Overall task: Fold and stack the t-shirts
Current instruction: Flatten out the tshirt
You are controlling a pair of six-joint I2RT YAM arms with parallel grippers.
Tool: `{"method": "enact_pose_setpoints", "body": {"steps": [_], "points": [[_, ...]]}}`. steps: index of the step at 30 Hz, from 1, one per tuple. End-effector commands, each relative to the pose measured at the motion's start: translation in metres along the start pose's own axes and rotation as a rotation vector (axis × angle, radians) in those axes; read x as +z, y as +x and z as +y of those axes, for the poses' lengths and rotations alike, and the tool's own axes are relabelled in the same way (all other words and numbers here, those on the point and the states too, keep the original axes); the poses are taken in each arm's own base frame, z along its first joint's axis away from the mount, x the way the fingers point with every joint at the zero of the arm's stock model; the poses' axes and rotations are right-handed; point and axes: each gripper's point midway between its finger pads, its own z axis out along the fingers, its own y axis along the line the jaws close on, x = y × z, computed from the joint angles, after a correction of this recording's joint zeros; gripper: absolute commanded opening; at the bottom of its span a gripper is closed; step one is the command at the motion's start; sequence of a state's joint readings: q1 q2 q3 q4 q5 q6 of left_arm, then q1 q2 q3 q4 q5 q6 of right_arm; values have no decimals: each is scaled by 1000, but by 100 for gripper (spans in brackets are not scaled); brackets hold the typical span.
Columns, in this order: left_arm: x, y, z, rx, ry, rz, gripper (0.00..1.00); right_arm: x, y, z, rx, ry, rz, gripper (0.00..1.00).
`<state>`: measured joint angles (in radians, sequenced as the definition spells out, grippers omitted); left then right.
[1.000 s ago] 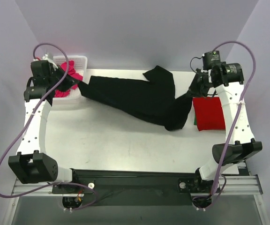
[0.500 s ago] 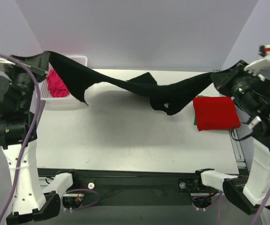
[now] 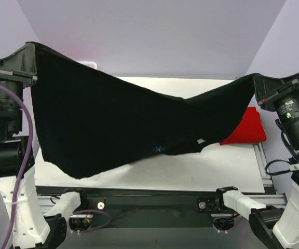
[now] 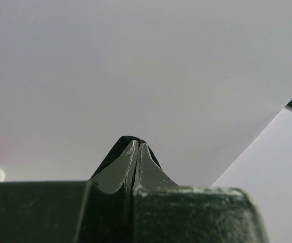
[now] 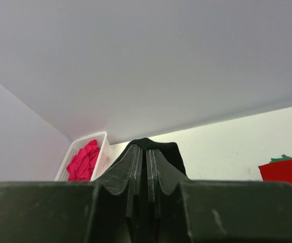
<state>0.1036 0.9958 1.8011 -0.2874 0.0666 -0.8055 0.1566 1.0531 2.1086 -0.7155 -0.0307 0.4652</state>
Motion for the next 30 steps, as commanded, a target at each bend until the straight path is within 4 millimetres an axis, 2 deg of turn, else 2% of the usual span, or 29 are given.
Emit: {"method": "enact_pose_setpoints", "body": {"steps": [1, 5, 7, 8, 10, 13, 14, 20, 23, 24, 26, 27, 28, 30], "points": [[34, 57, 47, -35, -67, 139, 0, 45, 16, -11, -21, 52, 36, 0], [55, 139, 96, -103, -107, 368, 0, 85, 59, -30, -52, 111, 159, 0], [59, 157, 108, -120, -114, 405, 0, 106, 75, -38, -60, 137, 208, 0], [64, 165, 113, -131, -112, 426, 0, 111, 73, -36, -58, 136, 202, 0], [69, 167, 112, -135, -97, 428, 0, 127, 77, -38, -58, 146, 216, 0], [80, 156, 99, -142, -57, 407, 0, 135, 61, -30, -47, 130, 176, 0], [83, 147, 89, -143, -29, 383, 0, 135, 56, -27, -45, 123, 162, 0], [80, 105, 48, -148, 61, 283, 0, 115, -1, -11, -47, 95, -10, 0], [75, 86, 25, -171, 104, 251, 0, 95, -28, -1, -39, 64, -102, 0], [72, 73, 11, -173, 135, 229, 0, 80, -41, 4, -34, 44, -144, 0], [65, 57, -6, -170, 161, 203, 0, 68, -56, 10, -36, 18, -211, 0], [60, 45, -20, -160, 187, 183, 0, 50, -69, 13, -37, 8, -259, 0], [55, 34, -28, -129, 193, 153, 0, 42, -80, 15, -47, 0, -304, 0], [46, 24, -37, -99, 184, 138, 0, 20, -96, 15, -54, 4, -364, 0]]}}
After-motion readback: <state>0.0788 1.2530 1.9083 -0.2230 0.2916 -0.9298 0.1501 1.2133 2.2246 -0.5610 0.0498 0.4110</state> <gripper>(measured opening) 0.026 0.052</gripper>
